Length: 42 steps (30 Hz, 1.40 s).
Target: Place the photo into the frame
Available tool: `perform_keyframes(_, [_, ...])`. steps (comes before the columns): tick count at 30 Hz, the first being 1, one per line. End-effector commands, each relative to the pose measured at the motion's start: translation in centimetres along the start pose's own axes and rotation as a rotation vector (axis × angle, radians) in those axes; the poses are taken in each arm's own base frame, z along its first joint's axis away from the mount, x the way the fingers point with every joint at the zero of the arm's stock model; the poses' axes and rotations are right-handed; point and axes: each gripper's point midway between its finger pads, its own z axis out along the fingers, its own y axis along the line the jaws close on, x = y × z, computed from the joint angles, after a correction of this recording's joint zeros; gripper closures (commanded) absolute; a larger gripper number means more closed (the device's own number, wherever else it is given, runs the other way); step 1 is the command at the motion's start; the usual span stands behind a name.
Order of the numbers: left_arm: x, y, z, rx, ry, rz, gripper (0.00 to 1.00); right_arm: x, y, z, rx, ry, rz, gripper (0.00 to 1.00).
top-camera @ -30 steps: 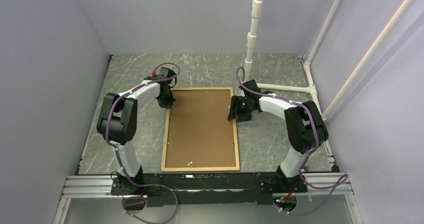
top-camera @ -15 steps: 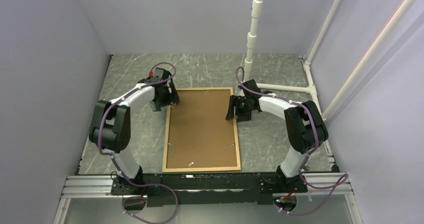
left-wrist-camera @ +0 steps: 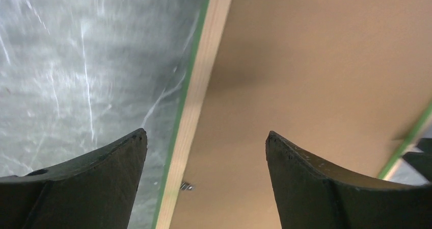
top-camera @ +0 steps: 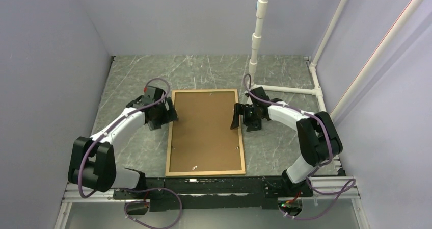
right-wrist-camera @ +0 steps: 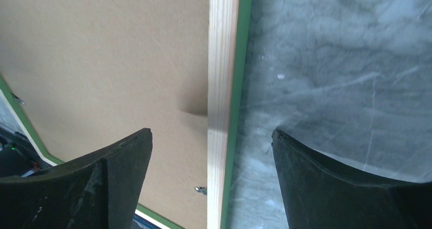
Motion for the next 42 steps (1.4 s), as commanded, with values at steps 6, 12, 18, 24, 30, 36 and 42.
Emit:
perform_keyframes(6, [6.8, 0.9, 1.0, 0.074, 0.157, -0.013, 0.16, 4.1, 0.8, -0.2, 0.018, 0.072, -0.055, 0.10])
perform_keyframes(12, [10.4, 1.9, 1.8, 0.062, 0.239, -0.002, 0.18, 3.1, 3.3, 1.6, 0.018, 0.093, -0.096, 0.10])
perform_keyframes(18, [12.9, -0.2, 1.5, 0.177, 0.248, -0.027, 0.22, -0.2, 5.5, 3.5, 0.014, 0.090, -0.114, 0.10])
perform_keyframes(24, [15.6, -1.5, 0.2, 0.201, 0.257, -0.040, 0.25, -4.5, 8.7, 4.9, -0.002, 0.080, -0.163, 0.10])
perform_keyframes(30, [18.1, -3.9, -1.8, 0.242, 0.261, -0.036, 0.26, -6.9, 10.9, 6.9, -0.008, 0.087, -0.222, 0.10])
perform_keyframes(36, [21.0, -8.4, -3.5, 0.285, 0.280, 0.041, 0.25, -9.2, 11.4, 7.4, 0.033, 0.038, -0.284, 0.09])
perform_keyframes(42, [23.5, -11.4, -3.8, 0.280, 0.337, 0.150, 0.13, -11.6, 9.2, 5.4, 0.203, -0.064, -0.333, 0.01])
